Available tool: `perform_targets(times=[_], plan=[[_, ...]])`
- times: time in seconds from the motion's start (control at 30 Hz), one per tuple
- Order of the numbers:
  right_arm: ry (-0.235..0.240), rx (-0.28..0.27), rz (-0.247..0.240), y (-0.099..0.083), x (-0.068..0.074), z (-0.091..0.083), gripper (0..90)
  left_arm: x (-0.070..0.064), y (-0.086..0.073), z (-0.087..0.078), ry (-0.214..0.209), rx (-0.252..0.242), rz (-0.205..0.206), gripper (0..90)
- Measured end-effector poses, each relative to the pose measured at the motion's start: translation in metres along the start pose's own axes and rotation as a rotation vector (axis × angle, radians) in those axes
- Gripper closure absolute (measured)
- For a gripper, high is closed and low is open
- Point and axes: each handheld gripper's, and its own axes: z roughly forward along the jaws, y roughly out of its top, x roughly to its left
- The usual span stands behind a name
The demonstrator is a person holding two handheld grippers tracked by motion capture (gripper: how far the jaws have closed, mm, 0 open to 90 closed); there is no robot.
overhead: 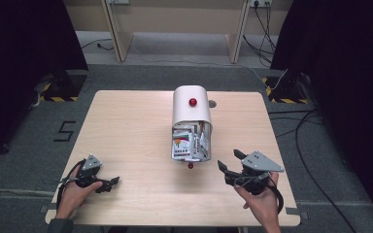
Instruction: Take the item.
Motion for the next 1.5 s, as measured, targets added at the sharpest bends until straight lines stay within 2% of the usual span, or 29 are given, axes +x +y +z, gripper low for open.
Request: perform_targets(times=[0.5, 0.63, 0.93, 1.17, 1.3, 1.5], plan=[[0.032, -0.012, -0.035, 0.008, 0.01, 0.008, 36.3, 0.0, 0.0, 0.0, 0.0, 0.0, -0.002, 0.0], [0.038, -0.018, -0.058, 0.012, 0.013, 0.01, 36.4, 0.0, 0.0, 0.0, 0.0, 0.0, -0.003, 0.0], [0.068, -0.006, -0.086, 0.016, 0.022, 0.024, 36.5, 0.0, 0.0, 0.0, 0.0, 0.0, -0.002, 0.0], [0.061, -0.014, -0.109, 0.025, 0.025, 0.034, 37.8, 0.0, 0.0, 0.0, 0.0, 0.003, 0.001, 0.0], [0.069, -0.011, -0.116, 0.027, 0.025, 0.039, 39.0, 0.0, 0.0, 0.0, 0.0, 0.0, -0.003, 0.0], [0.057, -0.009, -0.122, 0.028, 0.024, 0.044, 41.7, 0.0, 0.0, 0.0, 0.0, 0.0, -0.003, 0.0]])
